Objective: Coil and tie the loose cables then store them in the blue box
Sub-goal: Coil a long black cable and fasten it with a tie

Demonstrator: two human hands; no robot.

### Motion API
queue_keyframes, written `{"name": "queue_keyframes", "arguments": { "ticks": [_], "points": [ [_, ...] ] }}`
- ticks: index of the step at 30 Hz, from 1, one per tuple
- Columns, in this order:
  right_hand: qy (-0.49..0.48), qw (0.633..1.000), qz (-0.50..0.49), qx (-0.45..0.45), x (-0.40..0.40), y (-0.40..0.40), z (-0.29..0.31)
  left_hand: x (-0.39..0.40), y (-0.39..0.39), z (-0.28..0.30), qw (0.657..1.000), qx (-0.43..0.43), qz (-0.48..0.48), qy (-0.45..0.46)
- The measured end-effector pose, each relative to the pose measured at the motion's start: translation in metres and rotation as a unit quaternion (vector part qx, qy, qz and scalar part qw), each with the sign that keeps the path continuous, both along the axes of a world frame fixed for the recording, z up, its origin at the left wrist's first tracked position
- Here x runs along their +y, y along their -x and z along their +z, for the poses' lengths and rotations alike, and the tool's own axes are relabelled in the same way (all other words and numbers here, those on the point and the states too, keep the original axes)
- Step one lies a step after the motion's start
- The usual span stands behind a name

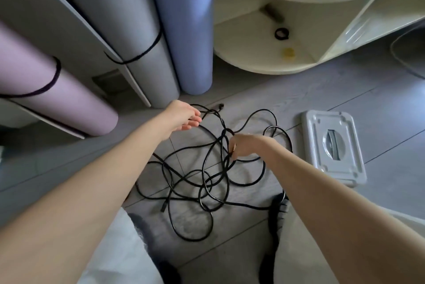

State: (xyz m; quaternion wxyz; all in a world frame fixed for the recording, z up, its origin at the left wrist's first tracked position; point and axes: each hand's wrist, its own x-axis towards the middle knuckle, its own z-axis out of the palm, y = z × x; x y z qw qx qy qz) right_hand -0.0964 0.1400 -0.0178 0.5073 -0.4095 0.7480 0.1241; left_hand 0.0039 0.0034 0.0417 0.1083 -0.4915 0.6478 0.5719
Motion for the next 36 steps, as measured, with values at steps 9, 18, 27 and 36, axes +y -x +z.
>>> {"name": "queue_keyframes", "arguments": {
  "ticks": [9, 18, 27, 36],
  "points": [
    [0.333, 0.929, 0.005, 0.159, -0.043, 0.004, 0.133, 0.022, 0.0, 0.051, 0.98, 0.084, -0.168, 0.068],
    [0.574, 0.777, -0.085, 0.244, -0.038, -0.017, 0.292, 0.002, -0.014, 0.171, 0.887, 0.223, -0.1, 0.392],
    [0.616, 0.721, -0.134, 0.288, -0.004, -0.025, 0.312, 0.007, -0.067, 0.182, 0.952, 0.068, -0.228, 0.195],
    [0.306, 0.91, -0.073, 0.269, 0.014, -0.016, 0.273, -0.014, -0.052, 0.18, 0.95, 0.157, -0.056, 0.264]
  ]
}}
